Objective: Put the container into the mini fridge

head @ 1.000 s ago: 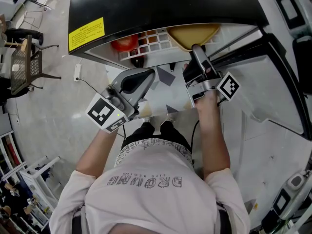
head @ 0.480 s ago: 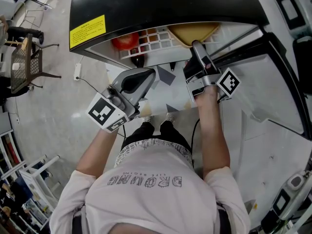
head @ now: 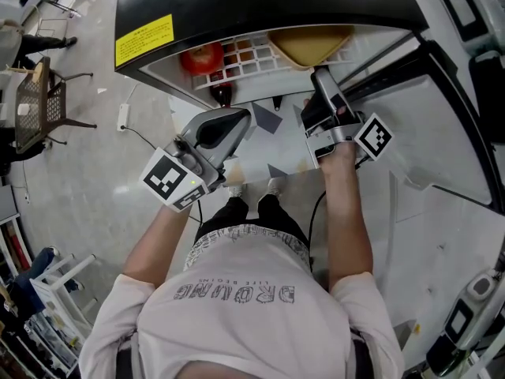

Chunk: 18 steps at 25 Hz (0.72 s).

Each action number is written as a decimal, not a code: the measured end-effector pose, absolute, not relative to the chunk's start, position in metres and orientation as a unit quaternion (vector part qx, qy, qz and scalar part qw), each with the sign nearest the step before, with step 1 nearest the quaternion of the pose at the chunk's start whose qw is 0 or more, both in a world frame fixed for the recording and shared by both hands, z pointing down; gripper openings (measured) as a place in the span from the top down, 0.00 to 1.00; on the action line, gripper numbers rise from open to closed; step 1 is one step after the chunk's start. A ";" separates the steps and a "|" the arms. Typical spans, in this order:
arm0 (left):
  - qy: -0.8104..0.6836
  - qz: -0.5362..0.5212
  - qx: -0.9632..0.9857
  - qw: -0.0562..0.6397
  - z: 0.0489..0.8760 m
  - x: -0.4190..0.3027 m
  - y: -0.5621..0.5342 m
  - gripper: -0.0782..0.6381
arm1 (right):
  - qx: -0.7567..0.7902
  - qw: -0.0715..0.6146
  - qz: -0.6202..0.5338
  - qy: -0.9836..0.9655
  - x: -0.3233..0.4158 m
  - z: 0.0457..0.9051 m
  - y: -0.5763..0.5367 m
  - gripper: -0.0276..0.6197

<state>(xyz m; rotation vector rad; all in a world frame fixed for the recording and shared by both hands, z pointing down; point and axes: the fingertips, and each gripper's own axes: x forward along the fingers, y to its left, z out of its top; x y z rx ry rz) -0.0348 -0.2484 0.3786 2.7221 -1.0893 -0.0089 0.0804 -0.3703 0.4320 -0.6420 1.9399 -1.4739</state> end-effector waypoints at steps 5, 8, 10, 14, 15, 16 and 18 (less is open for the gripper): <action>-0.364 -0.004 0.927 0.095 0.373 -0.031 -0.244 0.88 | -0.237 0.279 -0.523 0.769 0.082 0.422 -0.351 0.56; -0.360 -0.005 0.928 0.089 0.368 -0.029 -0.239 0.88 | -0.238 0.267 -0.499 0.789 0.083 0.412 -0.339 0.59; -0.359 -0.006 0.929 0.086 0.365 -0.028 -0.236 0.88 | -0.238 0.263 -0.486 0.799 0.084 0.404 -0.332 0.64; -0.355 -0.009 0.931 0.080 0.359 -0.025 -0.230 0.88 | -0.239 0.252 -0.458 0.818 0.086 0.389 -0.318 0.73; -0.354 -0.010 0.932 0.078 0.358 -0.025 -0.229 0.88 | -0.240 0.250 -0.451 0.822 0.086 0.385 -0.315 0.76; -0.354 -0.010 0.932 0.077 0.356 -0.024 -0.228 0.88 | -0.241 0.249 -0.444 0.826 0.087 0.381 -0.311 0.78; -0.353 -0.011 0.933 0.074 0.354 -0.023 -0.225 0.88 | -0.244 0.247 -0.433 0.832 0.088 0.375 -0.305 0.83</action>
